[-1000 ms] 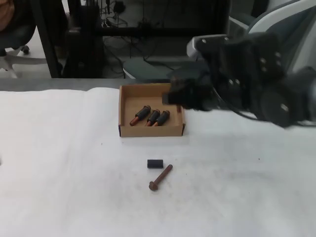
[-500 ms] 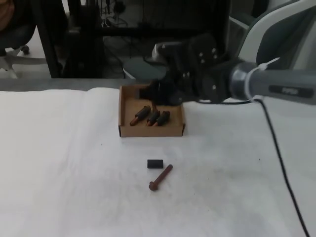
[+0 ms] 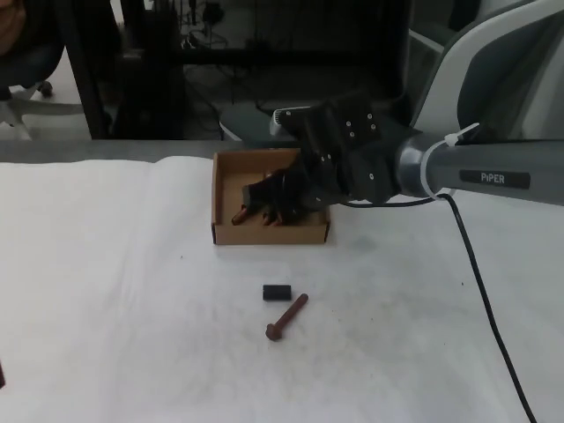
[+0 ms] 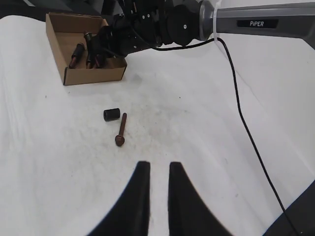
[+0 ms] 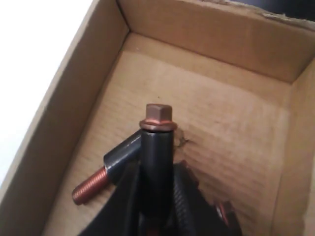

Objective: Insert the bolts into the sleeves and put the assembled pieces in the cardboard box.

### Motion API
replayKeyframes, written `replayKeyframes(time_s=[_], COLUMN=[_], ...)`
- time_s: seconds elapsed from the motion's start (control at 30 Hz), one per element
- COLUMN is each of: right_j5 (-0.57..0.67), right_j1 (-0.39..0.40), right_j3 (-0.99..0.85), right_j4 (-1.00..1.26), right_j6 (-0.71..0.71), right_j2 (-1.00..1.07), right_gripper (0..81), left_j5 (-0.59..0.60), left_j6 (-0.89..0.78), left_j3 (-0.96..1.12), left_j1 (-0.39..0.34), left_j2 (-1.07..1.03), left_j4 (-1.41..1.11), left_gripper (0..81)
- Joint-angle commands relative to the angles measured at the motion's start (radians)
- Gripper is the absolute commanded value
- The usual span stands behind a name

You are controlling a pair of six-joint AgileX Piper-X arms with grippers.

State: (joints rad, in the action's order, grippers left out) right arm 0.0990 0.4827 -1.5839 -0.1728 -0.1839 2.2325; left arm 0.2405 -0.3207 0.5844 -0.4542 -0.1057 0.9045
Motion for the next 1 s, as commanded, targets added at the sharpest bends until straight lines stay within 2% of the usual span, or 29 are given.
replayKeyframes(time_s=[0.0, 0.07, 0.1, 0.13, 0.43, 0.7, 0.8, 0.97], right_j5=[0.028, 0.031, 0.036, 0.039, 0.081, 0.11, 0.108, 0.105], right_j1=[-0.006, -0.006, -0.006, -0.006, -0.004, 0.02, 0.043, 0.065], right_j3=[-0.014, -0.014, -0.014, -0.014, -0.014, 0.009, 0.072, 0.272], right_j4=[0.005, 0.005, 0.005, 0.005, -0.053, -0.365, -0.406, -0.405], right_j6=[0.003, 0.003, 0.003, -0.001, -0.02, 0.099, 0.146, 0.134], right_j2=[-0.004, -0.006, -0.006, -0.009, -0.098, -0.291, -0.381, -0.574], right_gripper=[28.7, 57.1, 67.3, 70.0, 68.0, 68.0, 68.0, 66.6], left_j5=[-0.012, -0.012, -0.012, -0.012, -0.012, -0.012, -0.012, -0.014], left_j6=[0.008, 0.008, 0.008, 0.008, 0.008, 0.008, 0.026, 0.083], left_j3=[-0.001, -0.001, -0.001, -0.001, -0.001, -0.001, -0.001, -0.001], left_j1=[0.003, 0.003, 0.003, 0.003, 0.003, 0.003, 0.003, 0.003], left_j2=[0.008, 0.008, 0.008, 0.008, 0.008, 0.008, 0.008, 0.008], left_j4=[-0.004, -0.004, -0.004, -0.004, -0.004, -0.034, -0.097, -0.142], left_gripper=[14.8, 14.8, 14.8, 14.8, 14.8, 14.8, 14.8, 14.8])
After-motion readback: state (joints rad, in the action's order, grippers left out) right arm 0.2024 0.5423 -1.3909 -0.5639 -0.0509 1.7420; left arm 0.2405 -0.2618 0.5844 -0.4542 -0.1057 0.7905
